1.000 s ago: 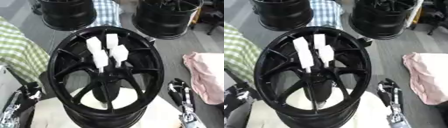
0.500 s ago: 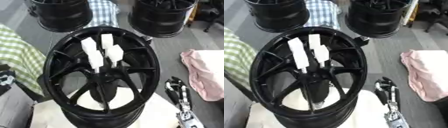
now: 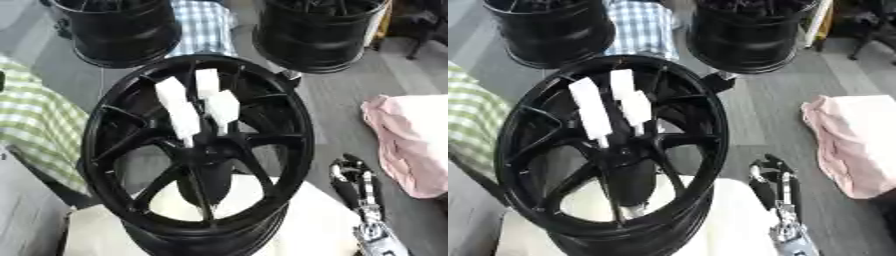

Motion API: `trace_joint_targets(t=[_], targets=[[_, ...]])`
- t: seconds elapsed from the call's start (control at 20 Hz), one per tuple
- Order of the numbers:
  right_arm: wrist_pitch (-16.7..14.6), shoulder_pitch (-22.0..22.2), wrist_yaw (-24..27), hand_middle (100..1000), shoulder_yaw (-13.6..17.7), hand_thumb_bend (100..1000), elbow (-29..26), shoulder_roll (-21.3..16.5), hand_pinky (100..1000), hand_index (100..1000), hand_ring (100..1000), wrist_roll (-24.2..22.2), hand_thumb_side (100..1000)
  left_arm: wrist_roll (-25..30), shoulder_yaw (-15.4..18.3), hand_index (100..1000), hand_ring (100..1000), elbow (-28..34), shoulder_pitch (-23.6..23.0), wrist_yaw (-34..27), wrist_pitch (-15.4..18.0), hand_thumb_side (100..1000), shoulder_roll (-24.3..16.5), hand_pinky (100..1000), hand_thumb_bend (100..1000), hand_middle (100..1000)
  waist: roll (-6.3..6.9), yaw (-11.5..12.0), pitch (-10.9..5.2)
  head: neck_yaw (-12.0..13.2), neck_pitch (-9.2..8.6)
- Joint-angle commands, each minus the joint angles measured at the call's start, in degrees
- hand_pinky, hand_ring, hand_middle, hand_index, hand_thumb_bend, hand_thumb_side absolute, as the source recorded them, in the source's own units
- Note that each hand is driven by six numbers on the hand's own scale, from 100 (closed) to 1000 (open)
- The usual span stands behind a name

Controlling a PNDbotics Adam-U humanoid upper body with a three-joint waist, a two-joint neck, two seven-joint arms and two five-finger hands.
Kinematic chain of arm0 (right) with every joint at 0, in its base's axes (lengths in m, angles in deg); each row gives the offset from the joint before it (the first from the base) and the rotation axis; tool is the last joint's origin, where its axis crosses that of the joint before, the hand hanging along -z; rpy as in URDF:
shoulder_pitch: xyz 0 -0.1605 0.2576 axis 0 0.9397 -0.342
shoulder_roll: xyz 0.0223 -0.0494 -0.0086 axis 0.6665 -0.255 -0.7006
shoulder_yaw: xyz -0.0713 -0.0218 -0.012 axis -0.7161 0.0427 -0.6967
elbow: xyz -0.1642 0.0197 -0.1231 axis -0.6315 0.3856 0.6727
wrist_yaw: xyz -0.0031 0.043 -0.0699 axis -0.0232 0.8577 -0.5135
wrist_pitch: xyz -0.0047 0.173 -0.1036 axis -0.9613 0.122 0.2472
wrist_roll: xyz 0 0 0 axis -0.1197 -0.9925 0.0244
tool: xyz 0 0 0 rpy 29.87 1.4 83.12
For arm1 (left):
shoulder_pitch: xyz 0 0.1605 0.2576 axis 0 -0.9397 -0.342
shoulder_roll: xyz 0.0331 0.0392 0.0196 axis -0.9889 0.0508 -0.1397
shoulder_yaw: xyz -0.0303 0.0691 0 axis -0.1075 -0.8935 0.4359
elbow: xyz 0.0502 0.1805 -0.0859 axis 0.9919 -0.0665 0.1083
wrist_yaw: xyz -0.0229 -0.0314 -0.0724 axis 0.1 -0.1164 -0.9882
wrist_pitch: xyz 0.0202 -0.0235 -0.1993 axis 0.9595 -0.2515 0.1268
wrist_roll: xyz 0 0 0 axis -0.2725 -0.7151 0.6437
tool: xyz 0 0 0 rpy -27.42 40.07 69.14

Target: Pull the pin out of the wheel hub.

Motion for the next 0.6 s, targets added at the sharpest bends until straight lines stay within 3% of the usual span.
trace_joint_targets(t=[0.05, 0.6], targets=[[-0.26, -0.74, -0.59, 671, -0.43, 100, -0.78, -0.98, 753, 818, 612, -0.59, 523, 2.99, -4.42, 855, 804, 2.07, 3.20, 2.18, 2.88, 455, -6.97, 803, 356, 768, 0.18, -0.47, -0.83, 0.80, -0.09], [-0.43, -0.94, -0.88, 670, -0.91, 100, -0.50, -0.59, 753, 818, 612, -1.36, 523, 12.99, -20.68, 867, 805, 11.22, 7.64, -1.73, 12.75, 418, -22.01, 814, 335, 778, 0.06, -1.58, -1.02, 1.76, -0.13]])
